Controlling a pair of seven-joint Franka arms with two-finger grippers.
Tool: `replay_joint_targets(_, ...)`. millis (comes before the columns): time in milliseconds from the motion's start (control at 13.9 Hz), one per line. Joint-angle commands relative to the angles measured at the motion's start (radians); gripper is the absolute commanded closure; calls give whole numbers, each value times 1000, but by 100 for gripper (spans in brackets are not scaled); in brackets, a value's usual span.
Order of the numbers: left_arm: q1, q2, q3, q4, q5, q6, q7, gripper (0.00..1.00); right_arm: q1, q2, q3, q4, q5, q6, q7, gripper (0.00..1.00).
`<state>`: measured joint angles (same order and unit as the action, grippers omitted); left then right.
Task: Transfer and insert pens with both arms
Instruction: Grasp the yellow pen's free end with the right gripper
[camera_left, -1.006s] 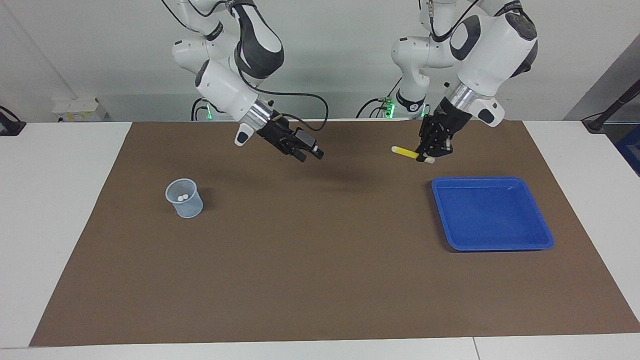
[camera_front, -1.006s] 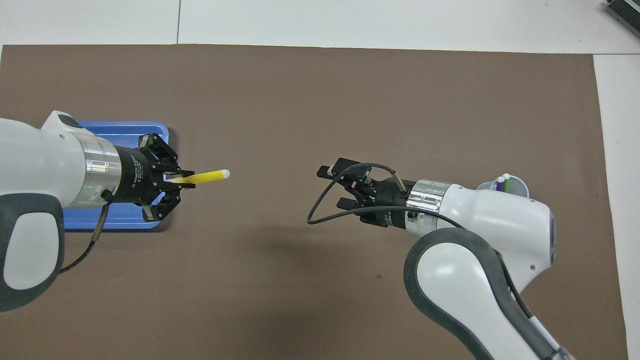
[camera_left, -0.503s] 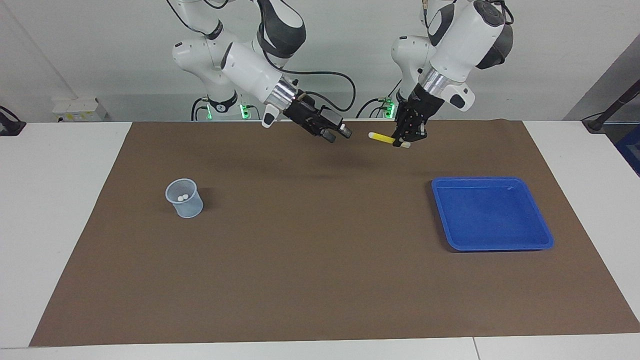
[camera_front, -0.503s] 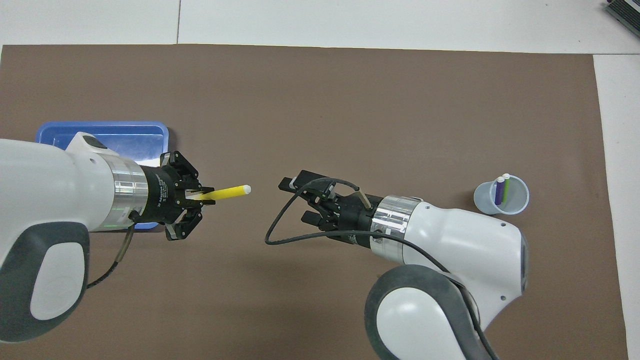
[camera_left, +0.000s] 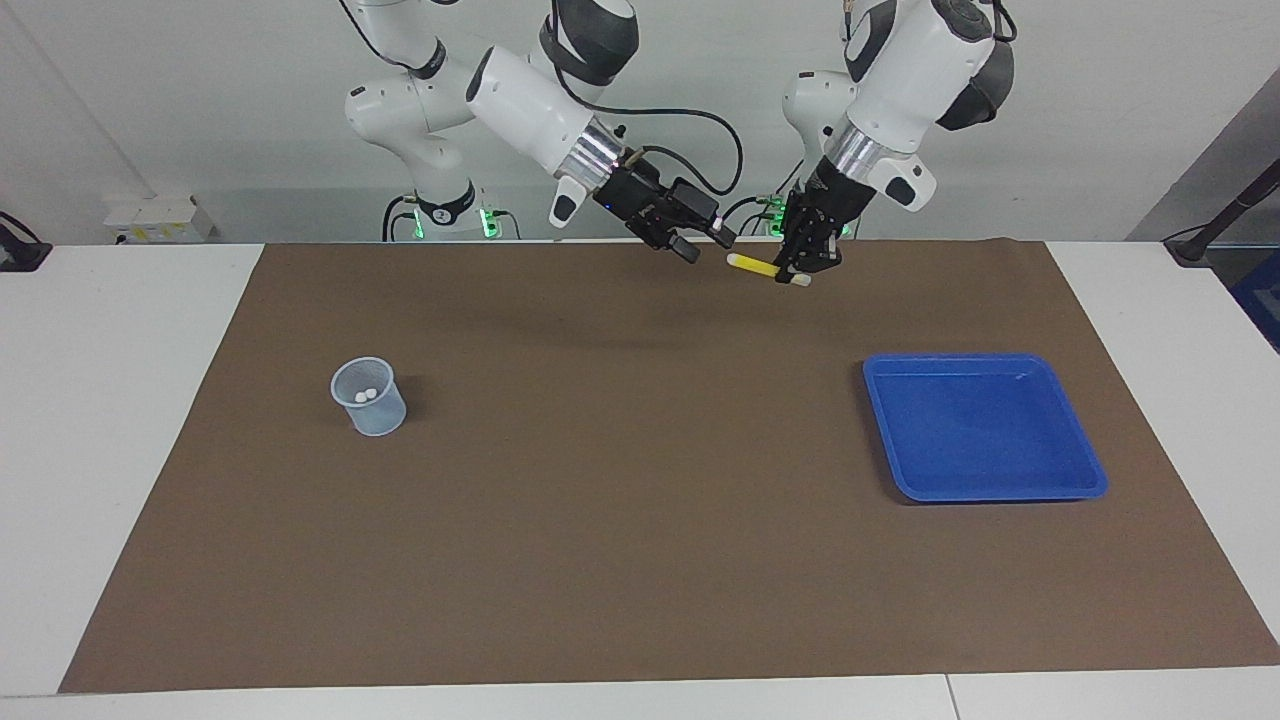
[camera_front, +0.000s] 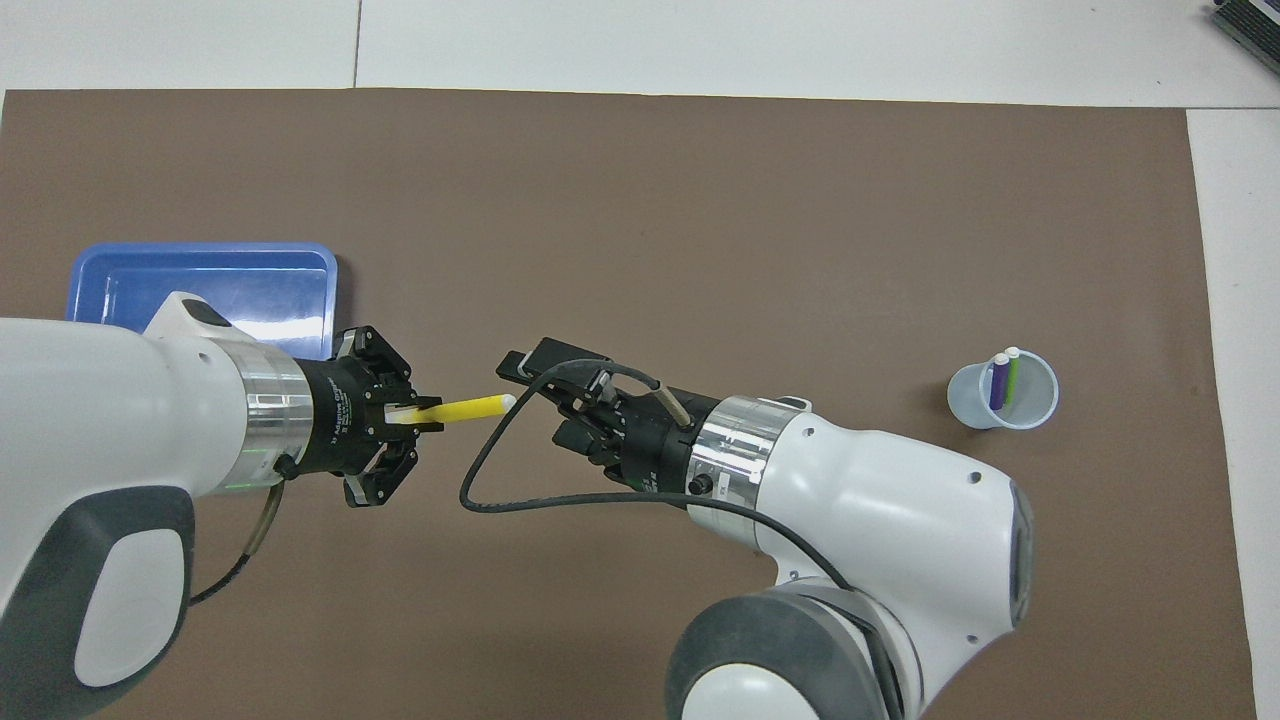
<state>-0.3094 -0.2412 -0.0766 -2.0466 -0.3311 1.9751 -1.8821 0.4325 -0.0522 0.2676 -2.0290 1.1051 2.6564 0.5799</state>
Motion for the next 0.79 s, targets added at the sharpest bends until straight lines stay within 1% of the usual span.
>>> replay_joint_targets(0,-20,-43,14,-46,-13,27,-14,100,31,47,2,39,-56,23,44,0)
replay_joint_targets(215,-20,-46,14,-47,-13,27,-14,100,72,106,4,67,-80,103,44,0)
replay_joint_targets(503,-25,-49,14,-53,-13,27,-14,100,91,117,4,69,-82,119,44,1)
replay_joint_targets(575,-25,-49,14,-53,-13,27,-14,100,100,117,2,69,-82,117,44,5)
replay_joint_targets(646,-25,-49,14,-53,-13,27,-14,100,103,117,4,67,-82,116,46,12)
replay_joint_targets(718,-25,-50,14,-53,-13,27,-14,100,103,115,4,66,-82,114,46,16)
